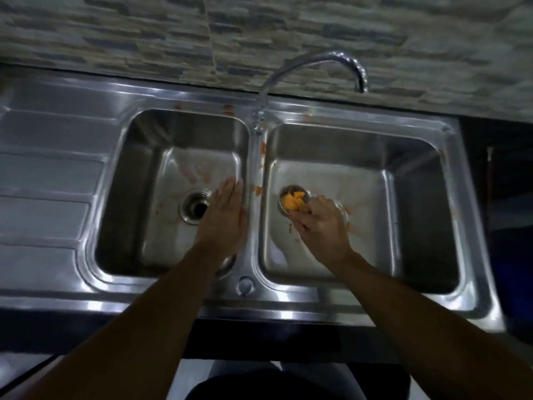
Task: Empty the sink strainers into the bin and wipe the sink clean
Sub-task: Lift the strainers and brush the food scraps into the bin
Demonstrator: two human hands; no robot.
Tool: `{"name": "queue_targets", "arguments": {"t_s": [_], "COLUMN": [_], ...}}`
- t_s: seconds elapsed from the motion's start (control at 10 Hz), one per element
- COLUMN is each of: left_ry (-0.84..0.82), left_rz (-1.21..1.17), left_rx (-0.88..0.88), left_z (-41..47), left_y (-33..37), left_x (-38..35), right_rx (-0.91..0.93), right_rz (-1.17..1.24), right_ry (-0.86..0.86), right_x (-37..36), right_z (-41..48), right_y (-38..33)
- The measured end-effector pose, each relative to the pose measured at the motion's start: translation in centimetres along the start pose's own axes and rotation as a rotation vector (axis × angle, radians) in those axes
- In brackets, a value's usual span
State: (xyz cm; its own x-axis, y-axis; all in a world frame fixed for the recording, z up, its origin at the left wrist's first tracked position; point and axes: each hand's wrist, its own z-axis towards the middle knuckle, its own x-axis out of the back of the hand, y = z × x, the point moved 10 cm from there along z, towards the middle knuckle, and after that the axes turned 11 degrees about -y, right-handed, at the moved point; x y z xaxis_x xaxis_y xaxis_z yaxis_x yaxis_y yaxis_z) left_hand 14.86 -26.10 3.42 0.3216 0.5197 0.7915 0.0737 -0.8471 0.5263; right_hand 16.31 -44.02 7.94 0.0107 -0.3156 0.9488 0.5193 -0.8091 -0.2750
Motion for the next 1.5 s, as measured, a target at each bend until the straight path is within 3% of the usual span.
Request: {"name": "queue_targets", "arguments": {"t_s": [0.2,0.4,0.5,0.6,0.7,0.8,1.0,1.1,1.2,1.3,1.5], "left_ry": [0.006,0.158,0.179,0.185,0.202,0.187,0.039,0.004,-0.056,-0.107,-0.1], "left_rz": [0.012,0.206,0.252,0.295,0.265,0.262,0.278,0.28,0.308,0.38,0.337], "left_rx": [-0.057,-0.096,-0.209,-0.255,-0.156,-0.17,-0.256,-0.257,-0.287,-0.277,-0.226], "left_z": [2.3,2.1,1.7,1.3,1.1,0.7,1.1,1.3,1.2,1.3,1.6], "left_y": [4.3,4.8,5.9,6.7,5.8,5.8,5.9,5.6,5.3,5.3,5.4], "left_x": [-5.2,-6.0,-6.3,-6.6,-6.3,-6.8,-8.6,-8.8,-9.2,-9.7,-9.1], "right_rx": [-0.014,-0.046,-0.041,-0.04,-0.1,-0.098,-0.025,-0.006,-0.158,-0.353,-0.261], "right_rz": [0.081,0.03,0.009,-0.021,0.06,0.1,0.144,0.196,0.256,0.192,-0.12], "right_ry": [-0.235,-0.485,-0.545,-0.544,-0.584,-0.597,-0.648,-0.482,-0.371,-0.575,-0.768], "right_x": [-4.4,-9.1,-10.9,-12.5,-14.7,-16.0,-16.8,-14.2,-12.3,-13.9,-16.1], "right_z": [-3.2,-3.8,-4.1,-3.9,-4.2,-4.2,-5.2,-5.1,-5.6,-7.1,-7.6], "right_y": [5.9,7.9,8.3,8.7,9.7,9.5,9.5,10.5,13.6,17.1,17.9]}}
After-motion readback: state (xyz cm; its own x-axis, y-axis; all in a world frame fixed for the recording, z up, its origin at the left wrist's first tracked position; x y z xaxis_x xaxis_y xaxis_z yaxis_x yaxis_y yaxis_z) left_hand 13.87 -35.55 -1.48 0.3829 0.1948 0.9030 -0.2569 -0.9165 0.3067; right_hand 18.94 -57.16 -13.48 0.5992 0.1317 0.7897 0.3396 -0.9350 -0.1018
